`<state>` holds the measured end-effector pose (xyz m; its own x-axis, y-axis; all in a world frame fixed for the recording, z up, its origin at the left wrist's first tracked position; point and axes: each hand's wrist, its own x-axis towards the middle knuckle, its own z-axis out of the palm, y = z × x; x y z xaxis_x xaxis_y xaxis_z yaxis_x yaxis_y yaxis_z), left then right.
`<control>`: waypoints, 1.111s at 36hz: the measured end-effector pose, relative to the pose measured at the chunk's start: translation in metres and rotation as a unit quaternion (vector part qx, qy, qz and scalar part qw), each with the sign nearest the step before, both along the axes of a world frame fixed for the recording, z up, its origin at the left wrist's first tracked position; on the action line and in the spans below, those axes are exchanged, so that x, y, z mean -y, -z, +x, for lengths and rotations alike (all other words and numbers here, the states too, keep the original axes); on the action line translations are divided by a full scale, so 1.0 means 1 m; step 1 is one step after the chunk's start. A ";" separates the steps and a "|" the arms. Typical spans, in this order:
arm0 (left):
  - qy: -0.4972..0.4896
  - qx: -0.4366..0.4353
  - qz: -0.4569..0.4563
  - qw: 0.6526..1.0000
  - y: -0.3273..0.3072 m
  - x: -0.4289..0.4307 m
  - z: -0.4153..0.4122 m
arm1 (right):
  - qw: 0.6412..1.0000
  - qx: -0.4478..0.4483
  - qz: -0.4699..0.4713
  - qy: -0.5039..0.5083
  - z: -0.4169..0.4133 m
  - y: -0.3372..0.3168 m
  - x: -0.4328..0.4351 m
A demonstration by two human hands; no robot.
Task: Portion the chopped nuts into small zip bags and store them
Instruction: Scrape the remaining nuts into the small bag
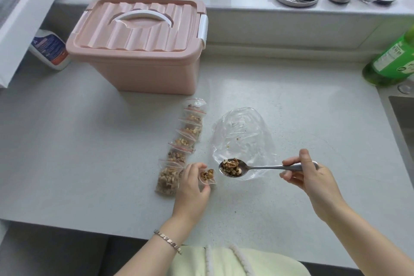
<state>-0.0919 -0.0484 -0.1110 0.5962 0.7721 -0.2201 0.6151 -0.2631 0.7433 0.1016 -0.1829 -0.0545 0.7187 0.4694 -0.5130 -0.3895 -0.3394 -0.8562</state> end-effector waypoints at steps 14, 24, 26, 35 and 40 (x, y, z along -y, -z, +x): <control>-0.178 0.079 -0.157 0.968 0.017 0.019 0.019 | 1.000 -0.008 0.004 -0.009 -0.001 -0.008 -0.006; -0.148 0.100 -0.147 0.973 0.030 0.012 0.017 | 0.999 0.011 0.002 -0.033 0.000 -0.013 -0.015; -0.126 0.084 -0.139 0.979 0.033 0.011 0.013 | 0.999 0.023 -0.003 -0.049 -0.001 -0.015 -0.020; -0.074 0.060 -0.109 0.989 0.031 0.010 0.006 | 0.984 0.089 -0.021 -0.150 -0.010 -0.017 -0.043; -0.070 0.056 -0.117 0.989 0.031 0.009 0.005 | 0.970 0.146 -0.007 -0.196 -0.019 -0.023 -0.052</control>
<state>-0.0868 -0.0572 -0.1418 0.5174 0.7848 -0.3411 0.5433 0.0066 0.8395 0.0829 -0.1304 -0.0317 0.6022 0.7304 -0.3222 0.0308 -0.4245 -0.9049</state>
